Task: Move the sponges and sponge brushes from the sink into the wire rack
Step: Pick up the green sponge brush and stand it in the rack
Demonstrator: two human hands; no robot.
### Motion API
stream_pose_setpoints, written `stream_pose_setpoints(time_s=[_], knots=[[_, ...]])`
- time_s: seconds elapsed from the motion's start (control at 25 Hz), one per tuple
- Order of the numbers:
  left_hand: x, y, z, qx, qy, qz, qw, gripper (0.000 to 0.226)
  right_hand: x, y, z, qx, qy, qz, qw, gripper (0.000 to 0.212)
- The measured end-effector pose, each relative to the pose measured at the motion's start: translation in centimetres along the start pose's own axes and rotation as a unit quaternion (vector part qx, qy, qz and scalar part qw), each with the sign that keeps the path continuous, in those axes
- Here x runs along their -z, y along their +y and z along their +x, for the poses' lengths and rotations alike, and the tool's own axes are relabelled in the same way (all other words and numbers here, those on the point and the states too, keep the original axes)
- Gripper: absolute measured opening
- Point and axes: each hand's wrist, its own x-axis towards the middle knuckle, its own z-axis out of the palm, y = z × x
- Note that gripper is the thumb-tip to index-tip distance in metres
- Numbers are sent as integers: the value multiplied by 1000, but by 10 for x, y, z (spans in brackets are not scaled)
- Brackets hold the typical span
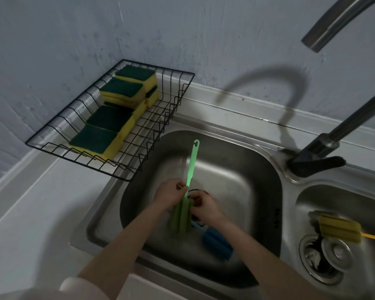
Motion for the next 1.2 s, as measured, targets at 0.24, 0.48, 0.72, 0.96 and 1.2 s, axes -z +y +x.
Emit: stream_pose_setpoints(time_s=[0.24,0.48,0.72,0.96,1.2], knots=[[29,36,-18,-51,33,-37,997,26,30,-22,-7,30,9,45,999,19],[70,64,-35,-131,84,-17,988,21,60,-65,-22,113,56,-6,992,31],[128,91,-53,-231,163,-26,959,20,85,-124,-31,201,87,4,976,28],[182,106,-61,-248,218,-4,944,24,92,-169,-30,264,116,-5,958,26],[223,107,-52,-251,255,-18,934,21,94,-209,-25,298,113,-14,948,25]])
